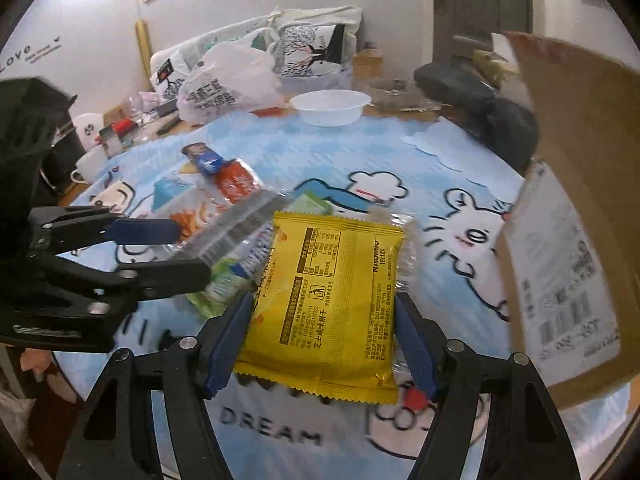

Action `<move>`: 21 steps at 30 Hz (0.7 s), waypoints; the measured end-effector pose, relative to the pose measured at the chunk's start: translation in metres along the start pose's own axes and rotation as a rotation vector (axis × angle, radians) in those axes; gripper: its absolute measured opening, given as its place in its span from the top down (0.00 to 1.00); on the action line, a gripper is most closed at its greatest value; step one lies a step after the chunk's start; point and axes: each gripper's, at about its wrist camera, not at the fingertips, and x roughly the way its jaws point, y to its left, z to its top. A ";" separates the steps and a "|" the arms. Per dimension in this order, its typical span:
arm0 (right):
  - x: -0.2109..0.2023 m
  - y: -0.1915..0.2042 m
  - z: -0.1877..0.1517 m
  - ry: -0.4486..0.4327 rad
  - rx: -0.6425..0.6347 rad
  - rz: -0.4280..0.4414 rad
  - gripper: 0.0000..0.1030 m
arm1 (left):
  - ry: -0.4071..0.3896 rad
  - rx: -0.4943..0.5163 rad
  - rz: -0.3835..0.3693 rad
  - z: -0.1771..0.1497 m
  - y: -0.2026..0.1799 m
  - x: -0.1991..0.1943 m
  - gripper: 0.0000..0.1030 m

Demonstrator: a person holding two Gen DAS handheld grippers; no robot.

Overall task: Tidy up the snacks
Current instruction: 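Grasp the yellow packet with the right gripper while the left grasps the green-white bar, then lift the yellow packet and green-white bar off the cloth with both grippers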

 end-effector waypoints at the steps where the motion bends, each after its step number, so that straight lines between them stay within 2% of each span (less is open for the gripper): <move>1: 0.000 -0.004 -0.002 0.002 0.009 0.005 0.35 | 0.016 0.016 0.020 0.003 -0.006 0.011 0.50; 3: 0.001 -0.012 -0.006 0.007 0.029 0.017 0.35 | 0.033 0.023 0.061 0.007 -0.011 0.024 0.63; 6: 0.001 -0.022 -0.010 0.005 0.040 0.027 0.35 | 0.012 0.044 0.146 0.012 -0.019 0.033 0.70; 8: 0.000 -0.028 -0.011 -0.001 0.049 0.036 0.35 | 0.009 0.058 0.177 0.012 -0.022 0.035 0.71; 9: -0.001 -0.030 -0.012 -0.005 0.052 0.039 0.35 | 0.010 0.070 0.189 0.011 -0.024 0.035 0.76; 13: -0.006 -0.031 -0.014 -0.019 0.038 0.064 0.35 | 0.026 0.042 0.153 0.002 -0.020 0.028 0.77; 21: -0.012 -0.011 -0.022 -0.011 -0.041 0.099 0.35 | 0.028 -0.004 0.119 -0.052 -0.013 -0.012 0.77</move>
